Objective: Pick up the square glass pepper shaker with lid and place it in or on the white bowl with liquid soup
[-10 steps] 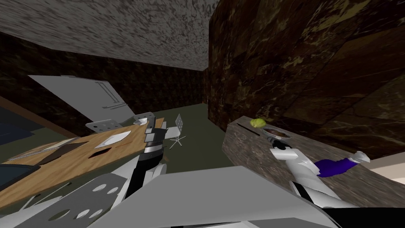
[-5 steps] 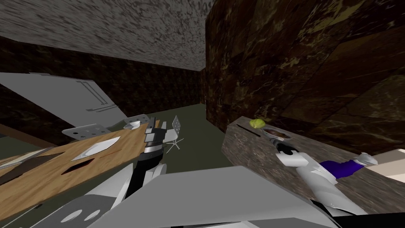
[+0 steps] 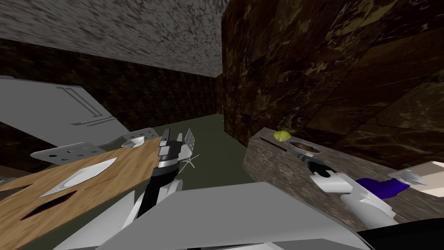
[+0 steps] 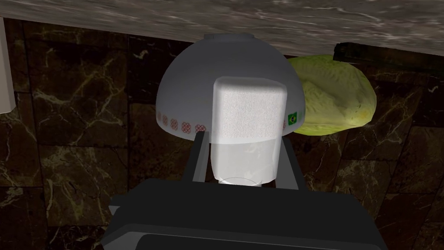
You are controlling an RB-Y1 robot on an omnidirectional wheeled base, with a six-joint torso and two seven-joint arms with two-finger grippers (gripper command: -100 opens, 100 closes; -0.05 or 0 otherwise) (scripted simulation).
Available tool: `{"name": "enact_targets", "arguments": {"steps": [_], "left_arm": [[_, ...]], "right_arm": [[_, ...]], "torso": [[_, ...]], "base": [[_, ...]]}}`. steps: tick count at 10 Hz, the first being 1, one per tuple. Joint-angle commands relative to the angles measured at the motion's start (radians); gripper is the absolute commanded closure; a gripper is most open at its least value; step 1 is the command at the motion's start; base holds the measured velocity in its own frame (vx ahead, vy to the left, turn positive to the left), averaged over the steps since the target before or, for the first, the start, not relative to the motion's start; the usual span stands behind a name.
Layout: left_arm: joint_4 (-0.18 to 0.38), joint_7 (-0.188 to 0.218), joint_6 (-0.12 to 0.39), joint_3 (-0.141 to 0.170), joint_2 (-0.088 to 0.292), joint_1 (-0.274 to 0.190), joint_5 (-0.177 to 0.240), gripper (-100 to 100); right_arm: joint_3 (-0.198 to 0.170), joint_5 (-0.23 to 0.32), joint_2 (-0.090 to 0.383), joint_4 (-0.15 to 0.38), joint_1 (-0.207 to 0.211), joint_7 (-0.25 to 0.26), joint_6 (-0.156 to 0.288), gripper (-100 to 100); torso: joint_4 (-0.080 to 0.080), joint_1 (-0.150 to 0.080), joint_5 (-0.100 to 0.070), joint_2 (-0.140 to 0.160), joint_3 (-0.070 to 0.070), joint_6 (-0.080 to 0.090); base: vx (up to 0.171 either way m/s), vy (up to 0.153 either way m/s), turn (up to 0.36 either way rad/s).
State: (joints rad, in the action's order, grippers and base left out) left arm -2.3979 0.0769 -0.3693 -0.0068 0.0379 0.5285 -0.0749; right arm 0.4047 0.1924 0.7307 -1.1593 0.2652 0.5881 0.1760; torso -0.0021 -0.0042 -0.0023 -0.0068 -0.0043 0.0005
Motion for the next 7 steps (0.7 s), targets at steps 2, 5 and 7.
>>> {"name": "enact_targets", "arguments": {"steps": [2, 5, 7], "left_arm": [[0.000, 0.000, 0.000, 0.000, 0.000, 0.000, 0.000, 0], [0.000, 0.000, 0.000, 0.000, 0.000, 0.000, 0.000, 0], [0.000, 0.000, 0.000, 0.000, 0.000, 0.000, 0.000, 0]], "right_arm": [[-0.056, -0.035, 0.030, -0.061, 0.075, -0.063, -0.022, 100], [-0.095, -0.060, 0.053, -0.109, 0.148, -0.104, -0.036, 100], [-0.090, -0.057, 0.052, -0.103, 0.155, -0.097, -0.035, 100]], "torso": [[0.000, 0.000, 0.000, 0.000, 0.000, -0.001], [0.000, -0.002, -0.001, 0.000, 0.000, -0.002], [0.000, -0.001, -0.001, 0.000, 0.000, -0.001]], "base": [[0.125, 0.048, -0.147], [0.091, 0.038, -0.067], [0.070, 0.031, -0.063]]}}
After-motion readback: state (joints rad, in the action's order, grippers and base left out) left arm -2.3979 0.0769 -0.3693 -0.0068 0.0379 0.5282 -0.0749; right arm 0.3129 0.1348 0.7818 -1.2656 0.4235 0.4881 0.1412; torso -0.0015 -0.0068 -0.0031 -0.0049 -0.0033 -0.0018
